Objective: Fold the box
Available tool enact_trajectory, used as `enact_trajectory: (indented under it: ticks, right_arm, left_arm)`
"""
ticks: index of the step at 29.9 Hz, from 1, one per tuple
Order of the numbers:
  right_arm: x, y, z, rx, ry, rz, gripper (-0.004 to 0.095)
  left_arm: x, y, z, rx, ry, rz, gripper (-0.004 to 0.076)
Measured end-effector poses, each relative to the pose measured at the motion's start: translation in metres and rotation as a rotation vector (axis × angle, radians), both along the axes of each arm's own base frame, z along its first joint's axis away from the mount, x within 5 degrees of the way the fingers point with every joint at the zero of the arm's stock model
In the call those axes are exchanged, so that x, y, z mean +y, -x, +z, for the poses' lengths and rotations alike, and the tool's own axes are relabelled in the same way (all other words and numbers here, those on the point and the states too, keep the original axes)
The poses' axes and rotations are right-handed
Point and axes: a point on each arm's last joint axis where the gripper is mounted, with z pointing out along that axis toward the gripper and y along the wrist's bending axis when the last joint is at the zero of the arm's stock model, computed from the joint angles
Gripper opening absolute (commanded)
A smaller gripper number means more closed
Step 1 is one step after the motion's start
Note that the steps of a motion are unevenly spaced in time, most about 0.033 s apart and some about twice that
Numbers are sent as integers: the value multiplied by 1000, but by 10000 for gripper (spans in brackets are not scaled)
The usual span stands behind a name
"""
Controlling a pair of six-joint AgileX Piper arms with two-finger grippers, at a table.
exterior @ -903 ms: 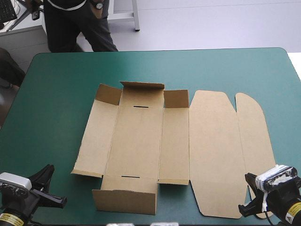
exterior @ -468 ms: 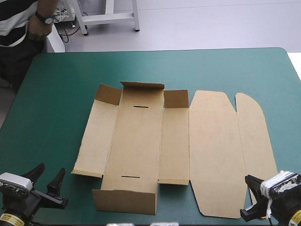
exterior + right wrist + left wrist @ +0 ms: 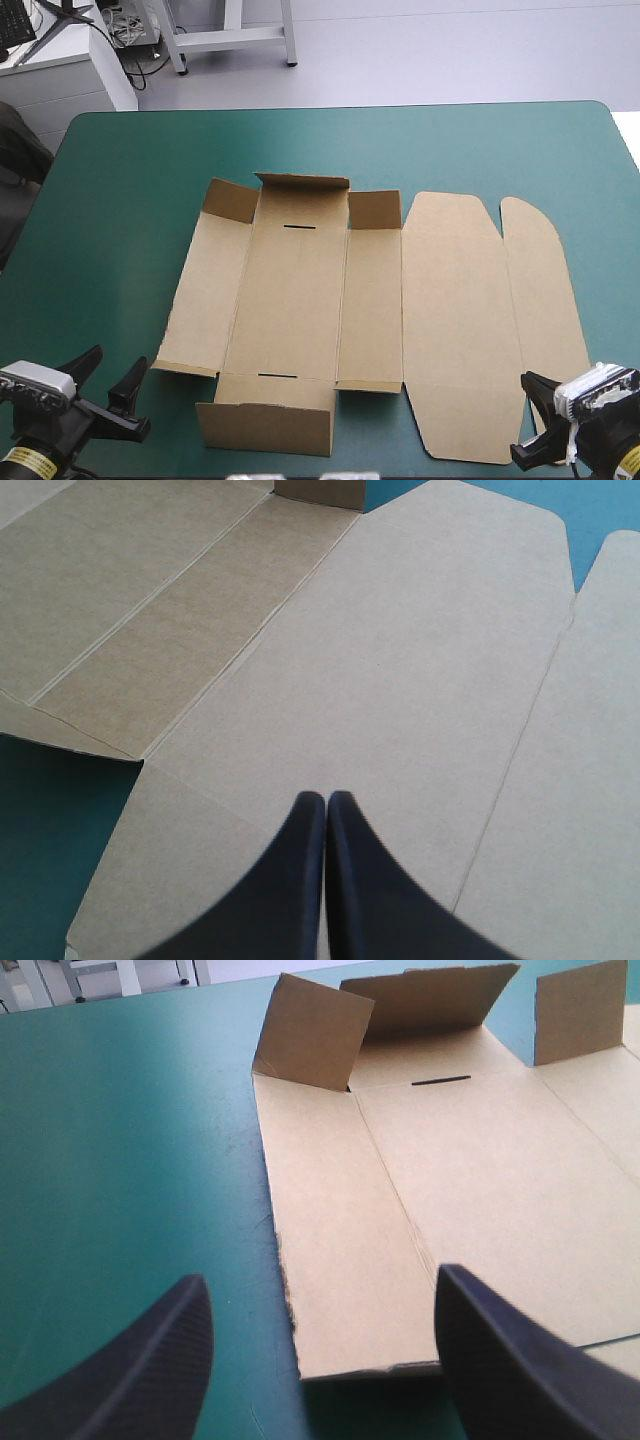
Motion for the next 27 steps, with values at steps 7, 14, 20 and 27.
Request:
enact_trajectory:
  ticks: [7, 14, 20, 27]
  right_arm:
    - [0, 0, 0, 3, -5, 3, -15]
    - [1, 1, 0, 10, -17, 9, -15]
    - [2, 1, 0, 15, -24, 13, -15]
    - [2, 1, 0, 16, -26, 13, -15]
  left_arm:
    - [-13, -27, 27, 97, -45, -1, 451]
    - [-37, -76, 69, 227, -71, 6, 451]
    - [-59, -125, 79, 355, -142, 20, 452]
    - [-70, -182, 48, 560, -191, 85, 451]
